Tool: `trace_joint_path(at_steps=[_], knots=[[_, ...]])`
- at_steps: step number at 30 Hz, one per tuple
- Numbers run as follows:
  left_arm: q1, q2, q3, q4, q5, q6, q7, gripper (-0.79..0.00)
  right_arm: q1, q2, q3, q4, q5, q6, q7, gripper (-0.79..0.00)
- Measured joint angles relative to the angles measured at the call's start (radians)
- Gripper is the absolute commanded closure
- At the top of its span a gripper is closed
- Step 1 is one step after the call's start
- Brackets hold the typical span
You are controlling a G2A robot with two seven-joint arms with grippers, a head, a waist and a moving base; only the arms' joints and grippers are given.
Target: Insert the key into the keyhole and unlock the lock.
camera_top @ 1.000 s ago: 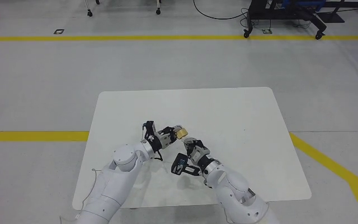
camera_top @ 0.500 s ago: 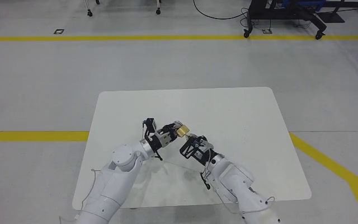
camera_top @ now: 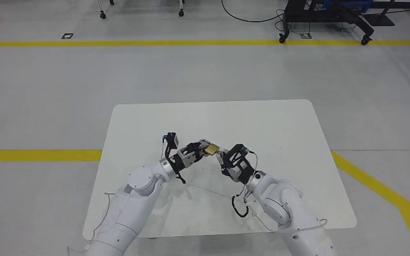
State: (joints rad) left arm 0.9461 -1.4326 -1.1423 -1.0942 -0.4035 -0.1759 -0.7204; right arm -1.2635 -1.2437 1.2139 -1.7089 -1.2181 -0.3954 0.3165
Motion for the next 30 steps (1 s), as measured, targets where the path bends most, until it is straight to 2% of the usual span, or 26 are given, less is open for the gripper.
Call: trace_joint_path(at_steps=[15, 16, 17, 18, 19, 30], knots=[[-0.001, 0.007, 0.006, 0.0, 0.066, -0.083, 0.003, 0.0, 0.013, 0.009, 0.06, 0.045, 0.295, -0.086, 0.102, 0.0], [-0.001, 0.007, 0.006, 0.0, 0.066, -0.086, 0.003, 0.0, 0.014, 0.01, 0.063, 0.045, 0.3, -0.085, 0.105, -0.102], [-0.001, 0.007, 0.006, 0.0, 0.067, -0.089, 0.003, 0.0, 0.013, 0.01, 0.066, 0.045, 0.302, -0.084, 0.107, -0.317], [-0.001, 0.008, 0.006, 0.0, 0.068, -0.091, 0.003, 0.0, 0.013, 0.011, 0.068, 0.043, 0.301, -0.08, 0.106, -0.653], [-0.001, 0.008, 0.007, 0.0, 0.068, -0.092, 0.003, 0.0, 0.011, 0.012, 0.07, 0.04, 0.297, -0.077, 0.103, -0.785], [0.0, 0.014, -0.003, -0.001, 0.081, -0.106, 0.01, 0.0, -0.021, 0.019, 0.103, 0.012, 0.271, -0.068, 0.026, -0.785]])
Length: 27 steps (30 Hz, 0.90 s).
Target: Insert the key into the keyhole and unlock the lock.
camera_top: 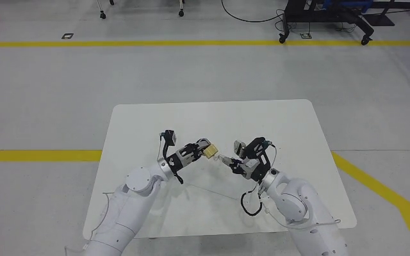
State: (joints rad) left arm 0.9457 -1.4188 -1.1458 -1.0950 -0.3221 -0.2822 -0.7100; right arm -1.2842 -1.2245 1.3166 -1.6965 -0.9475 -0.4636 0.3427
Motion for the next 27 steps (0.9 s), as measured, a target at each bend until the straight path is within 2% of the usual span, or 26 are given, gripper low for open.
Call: trace_joint_path(at_steps=[14, 16, 19, 21, 23, 27], knots=[[0.01, 0.004, -0.001, -0.009, 0.022, -0.006, 0.047, 0.0, -0.006, 0.0, 0.005, 0.002, 0.016, -0.012, -0.01, -0.785], [0.019, 0.014, 0.022, -0.029, 0.132, 0.011, 0.122, 0.0, -0.014, 0.004, 0.049, 0.007, 0.093, -0.033, -0.033, -0.785], [0.046, 0.027, 0.052, -0.075, 0.416, 0.075, 0.205, 0.0, -0.031, 0.016, 0.133, 0.002, 0.155, -0.05, -0.045, -0.785], [0.061, 0.032, 0.058, -0.107, 0.553, 0.115, 0.207, 0.0, -0.049, 0.022, 0.183, -0.004, 0.173, -0.056, -0.058, -0.785], [0.063, 0.035, 0.061, -0.122, 0.622, 0.14, 0.201, 0.0, -0.063, 0.026, 0.216, -0.009, 0.189, -0.063, -0.062, -0.785], [0.04, 0.035, 0.105, -0.119, 0.782, 0.2, 0.225, 0.0, -0.083, 0.031, 0.25, -0.027, 0.187, -0.049, -0.075, -0.785]])
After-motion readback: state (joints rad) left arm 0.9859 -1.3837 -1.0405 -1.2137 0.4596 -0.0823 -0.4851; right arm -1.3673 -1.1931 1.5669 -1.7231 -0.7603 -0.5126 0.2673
